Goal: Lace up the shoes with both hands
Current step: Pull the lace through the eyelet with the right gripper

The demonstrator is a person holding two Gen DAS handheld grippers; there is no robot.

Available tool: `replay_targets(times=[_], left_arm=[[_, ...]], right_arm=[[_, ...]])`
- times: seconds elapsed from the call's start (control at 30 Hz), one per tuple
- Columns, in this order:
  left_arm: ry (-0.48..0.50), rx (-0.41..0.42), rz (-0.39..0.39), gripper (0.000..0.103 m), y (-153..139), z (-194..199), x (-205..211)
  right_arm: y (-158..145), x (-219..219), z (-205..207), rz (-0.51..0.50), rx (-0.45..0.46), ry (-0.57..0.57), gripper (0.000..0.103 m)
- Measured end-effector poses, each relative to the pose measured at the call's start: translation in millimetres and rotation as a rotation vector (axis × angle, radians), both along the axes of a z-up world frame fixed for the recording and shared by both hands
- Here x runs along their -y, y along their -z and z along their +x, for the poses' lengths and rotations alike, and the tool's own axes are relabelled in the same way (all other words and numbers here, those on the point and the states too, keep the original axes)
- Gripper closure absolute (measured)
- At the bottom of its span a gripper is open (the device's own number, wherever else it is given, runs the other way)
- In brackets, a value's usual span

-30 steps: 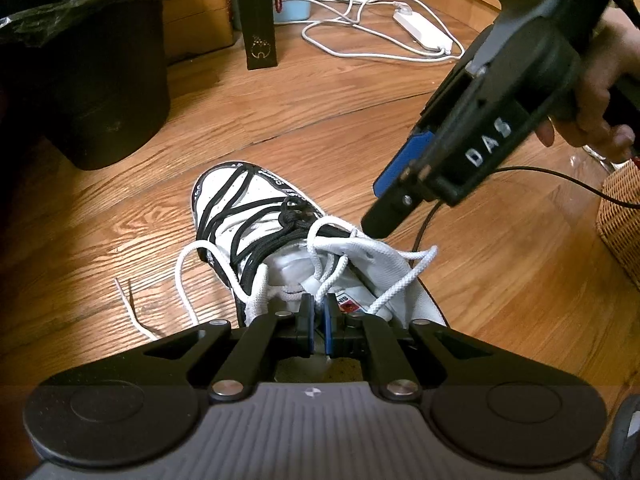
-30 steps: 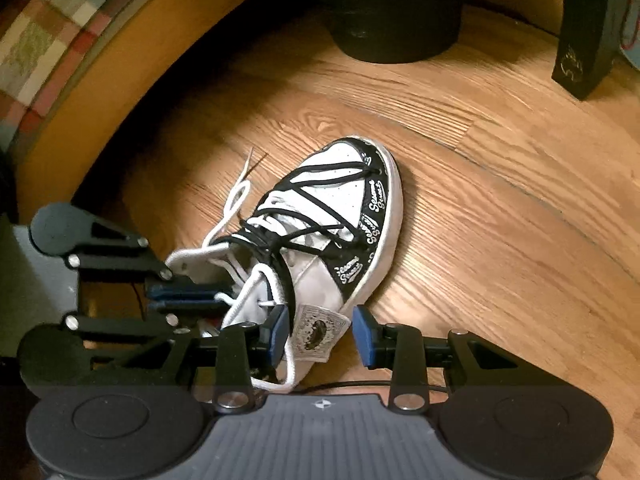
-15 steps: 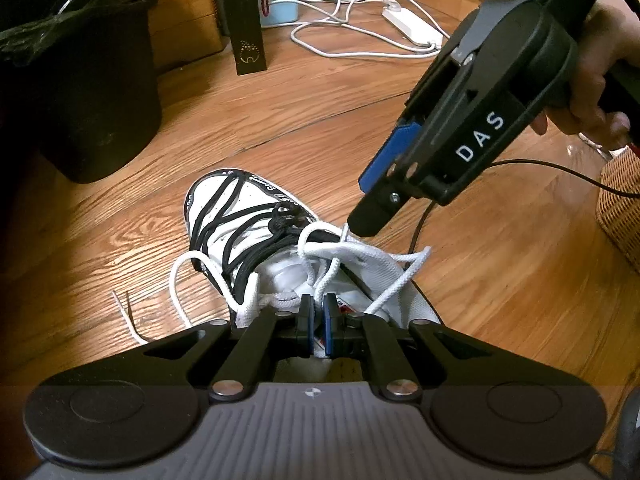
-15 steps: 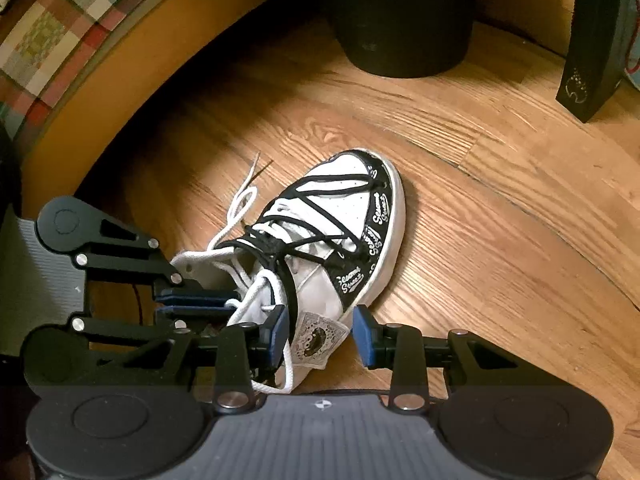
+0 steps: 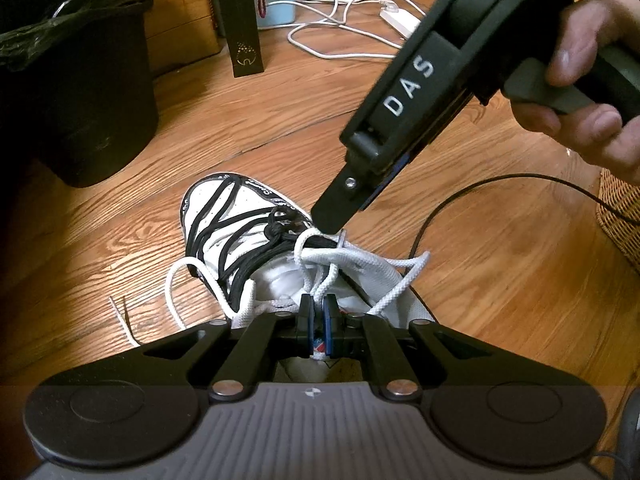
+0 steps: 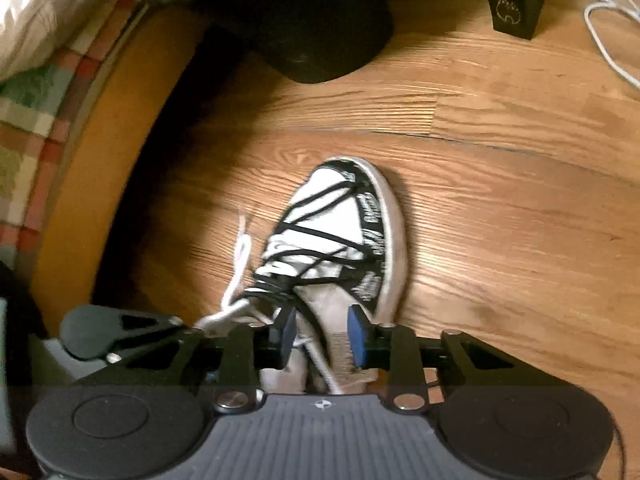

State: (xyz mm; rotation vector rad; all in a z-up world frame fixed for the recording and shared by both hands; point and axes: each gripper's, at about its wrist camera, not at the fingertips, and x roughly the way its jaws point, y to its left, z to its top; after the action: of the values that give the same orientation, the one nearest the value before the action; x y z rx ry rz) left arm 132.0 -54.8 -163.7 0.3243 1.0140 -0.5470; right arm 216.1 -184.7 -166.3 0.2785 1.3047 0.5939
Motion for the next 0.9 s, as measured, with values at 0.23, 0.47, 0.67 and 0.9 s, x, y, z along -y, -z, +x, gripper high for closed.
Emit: replay_targets(times=[0.23, 0.47, 0.67, 0.9], left_arm=[[0.002, -0.002, -0.001, 0.097, 0.1, 0.7, 1.6], [-0.003, -0.006, -0.006, 0.097, 0.8, 1.4, 0.8], [-0.003, -0.006, -0.007, 0.097, 1.1, 2.5, 1.4], [0.001, -0.002, -0.004, 0.097, 2.6, 2.3, 1.8]], right_arm=[[-7.3, 17.1, -6.2, 0.081, -0.007, 0.242, 0.071], [-3.6, 20.8, -7.7, 0.091, -0.076, 0.246, 0.079], [13.1, 40.7, -18.3, 0.202, -0.173, 0.423, 0.082], [16.2, 36.5, -21.6, 0.219, -0.19, 0.429, 0.082]])
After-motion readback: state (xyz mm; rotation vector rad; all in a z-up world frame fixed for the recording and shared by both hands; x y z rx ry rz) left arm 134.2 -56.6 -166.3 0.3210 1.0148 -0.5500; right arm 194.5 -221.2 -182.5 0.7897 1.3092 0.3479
